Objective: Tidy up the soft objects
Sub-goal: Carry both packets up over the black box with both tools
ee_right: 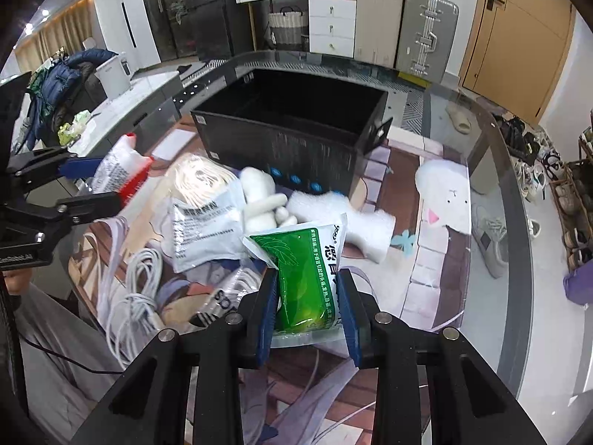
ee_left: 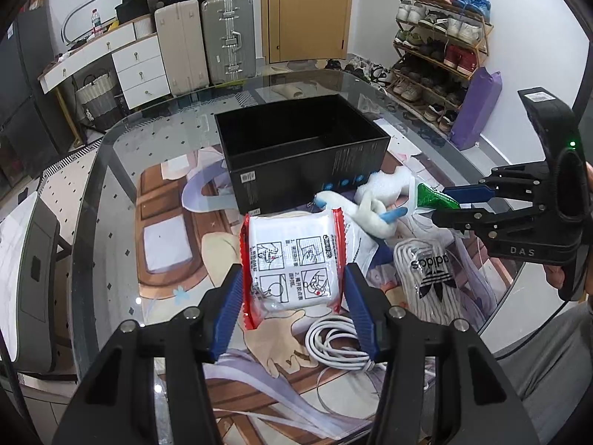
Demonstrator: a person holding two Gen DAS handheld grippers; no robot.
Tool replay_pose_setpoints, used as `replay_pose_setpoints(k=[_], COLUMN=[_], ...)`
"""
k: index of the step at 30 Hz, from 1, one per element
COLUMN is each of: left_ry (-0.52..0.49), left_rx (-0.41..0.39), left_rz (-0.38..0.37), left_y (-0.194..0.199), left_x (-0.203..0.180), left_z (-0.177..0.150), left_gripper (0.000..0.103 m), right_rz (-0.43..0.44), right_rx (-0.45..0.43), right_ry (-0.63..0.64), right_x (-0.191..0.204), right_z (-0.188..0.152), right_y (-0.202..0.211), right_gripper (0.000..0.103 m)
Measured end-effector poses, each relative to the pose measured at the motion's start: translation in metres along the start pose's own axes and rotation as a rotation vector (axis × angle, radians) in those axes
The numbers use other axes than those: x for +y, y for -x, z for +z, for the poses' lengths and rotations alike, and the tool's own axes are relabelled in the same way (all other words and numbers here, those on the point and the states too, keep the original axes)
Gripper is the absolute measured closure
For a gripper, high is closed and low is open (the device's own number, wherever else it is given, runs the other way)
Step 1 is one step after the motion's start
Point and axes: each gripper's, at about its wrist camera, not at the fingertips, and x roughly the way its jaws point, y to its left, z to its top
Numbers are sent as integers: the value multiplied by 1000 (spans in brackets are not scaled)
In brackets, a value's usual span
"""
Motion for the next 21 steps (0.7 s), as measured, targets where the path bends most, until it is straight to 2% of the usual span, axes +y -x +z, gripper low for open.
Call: replay_pose_setpoints(k=[10,15,21], left_ry=[23,28,68], left_rx=[-55,-91,-130], left_rz=[18,26,12], left_y=[0,-6,-19], left_x=[-1,1,11], left_z=[28,48,70], left_gripper=[50,50,50], right_rz=[-8,-30,-55], right_rx=[-116,-162,-178], right_ry=[-18,-45,-51], right_x=[6,4,3], right_z=[36,61,82], right_y=[24,22,4], right_gripper=[71,71,71])
